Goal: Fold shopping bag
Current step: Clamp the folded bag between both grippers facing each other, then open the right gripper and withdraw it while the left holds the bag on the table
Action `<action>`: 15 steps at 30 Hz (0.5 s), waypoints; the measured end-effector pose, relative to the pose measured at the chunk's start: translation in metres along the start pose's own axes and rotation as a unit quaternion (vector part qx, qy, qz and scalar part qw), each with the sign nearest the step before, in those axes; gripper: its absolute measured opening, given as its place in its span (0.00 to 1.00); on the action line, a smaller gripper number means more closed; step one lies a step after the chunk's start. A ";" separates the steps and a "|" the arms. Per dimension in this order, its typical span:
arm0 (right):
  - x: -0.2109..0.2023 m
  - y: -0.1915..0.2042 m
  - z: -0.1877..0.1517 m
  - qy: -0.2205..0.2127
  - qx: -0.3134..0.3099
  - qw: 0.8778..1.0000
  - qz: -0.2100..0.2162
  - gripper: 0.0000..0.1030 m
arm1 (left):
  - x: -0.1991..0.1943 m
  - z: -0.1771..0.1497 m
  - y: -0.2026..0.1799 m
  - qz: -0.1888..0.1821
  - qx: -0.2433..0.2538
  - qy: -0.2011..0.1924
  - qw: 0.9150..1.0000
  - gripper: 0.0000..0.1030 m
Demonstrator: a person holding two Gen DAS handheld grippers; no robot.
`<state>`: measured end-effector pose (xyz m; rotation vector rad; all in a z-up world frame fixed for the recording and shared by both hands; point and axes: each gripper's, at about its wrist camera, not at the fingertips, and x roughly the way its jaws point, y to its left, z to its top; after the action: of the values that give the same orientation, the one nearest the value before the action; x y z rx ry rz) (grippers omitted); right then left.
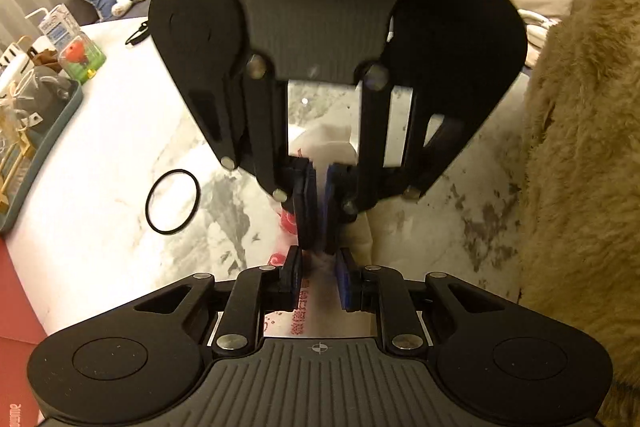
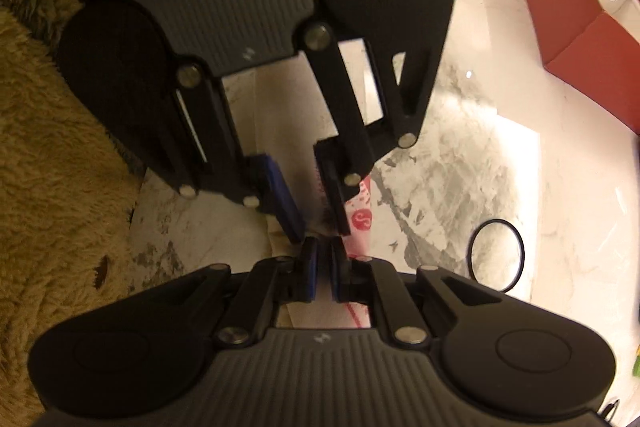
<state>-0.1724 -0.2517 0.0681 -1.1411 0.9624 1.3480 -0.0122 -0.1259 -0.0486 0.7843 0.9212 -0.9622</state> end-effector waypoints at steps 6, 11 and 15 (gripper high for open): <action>-0.068 0.002 -0.043 -0.060 0.125 0.988 -0.065 0.29 | 0.000 -0.003 0.005 -0.008 -0.029 -0.013 0.999 0.17; -0.064 -0.127 -0.042 -0.064 0.313 0.947 -0.009 0.46 | -0.006 -0.009 -0.005 0.004 -0.053 -0.023 0.998 0.17; -0.032 -0.157 -0.089 -0.110 0.457 0.883 0.015 0.45 | -0.013 -0.015 -0.015 0.019 -0.072 -0.030 0.997 0.17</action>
<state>-0.0080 -0.3291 0.0886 -0.2421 1.2413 0.8278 -0.0336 -0.1146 -0.0452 0.6461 0.9104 -0.8712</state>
